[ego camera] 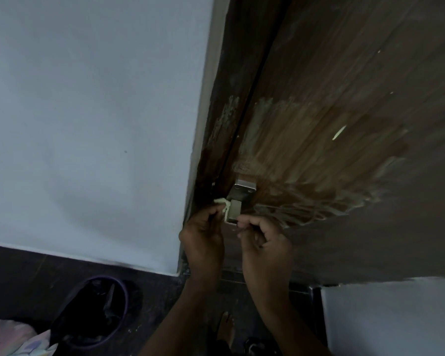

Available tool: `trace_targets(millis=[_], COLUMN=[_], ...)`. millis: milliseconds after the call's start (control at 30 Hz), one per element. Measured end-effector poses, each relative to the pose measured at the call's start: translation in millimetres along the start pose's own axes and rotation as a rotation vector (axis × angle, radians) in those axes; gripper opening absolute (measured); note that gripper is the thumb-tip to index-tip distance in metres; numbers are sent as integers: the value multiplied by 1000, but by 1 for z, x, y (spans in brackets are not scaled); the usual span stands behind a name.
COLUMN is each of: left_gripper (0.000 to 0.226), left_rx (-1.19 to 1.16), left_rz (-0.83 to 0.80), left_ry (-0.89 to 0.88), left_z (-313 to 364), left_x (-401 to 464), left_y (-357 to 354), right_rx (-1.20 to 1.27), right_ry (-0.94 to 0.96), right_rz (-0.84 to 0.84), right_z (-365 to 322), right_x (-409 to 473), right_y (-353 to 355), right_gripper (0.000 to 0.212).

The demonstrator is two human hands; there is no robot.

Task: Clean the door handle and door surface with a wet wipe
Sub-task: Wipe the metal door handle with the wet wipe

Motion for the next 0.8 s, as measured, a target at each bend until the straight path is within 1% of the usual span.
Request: trace_targets(millis=[100, 167, 267, 433, 567, 700, 800], left_gripper=[25, 21, 22, 18, 19, 19, 19], left_rx=[-35, -67, -48, -29, -64, -39, -57], left_rz=[14, 4, -11, -34, -105, -69, -51], left_ry=[-27, -1, 87, 37, 122, 127, 140], left_z=[6, 3, -7, 2, 0, -1, -1], left_x=[-4, -7, -11, -9, 9, -10, -14], left_y=[3, 4, 7, 8, -2, 8, 12], right_rx=[-9, -10, 3, -21, -34, -19, -51], right_ry=[16, 30, 13, 27, 28, 30, 33], right_rz=[7, 14, 15, 21, 36, 44, 55], right_z=[-2, -2, -1, 0, 2, 1, 3], right_x=[-1, -2, -4, -6, -7, -9, -8], right_y=[1, 2, 0, -2, -2, -3, -3], right_gripper=[33, 32, 31, 24, 25, 28, 23])
Point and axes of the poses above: each hand's wrist, its own x-axis towards the middle knuckle, its own y-axis out of the back of the hand, z = x × y, the point moved 8 cm from there along x, towards the middle knuckle
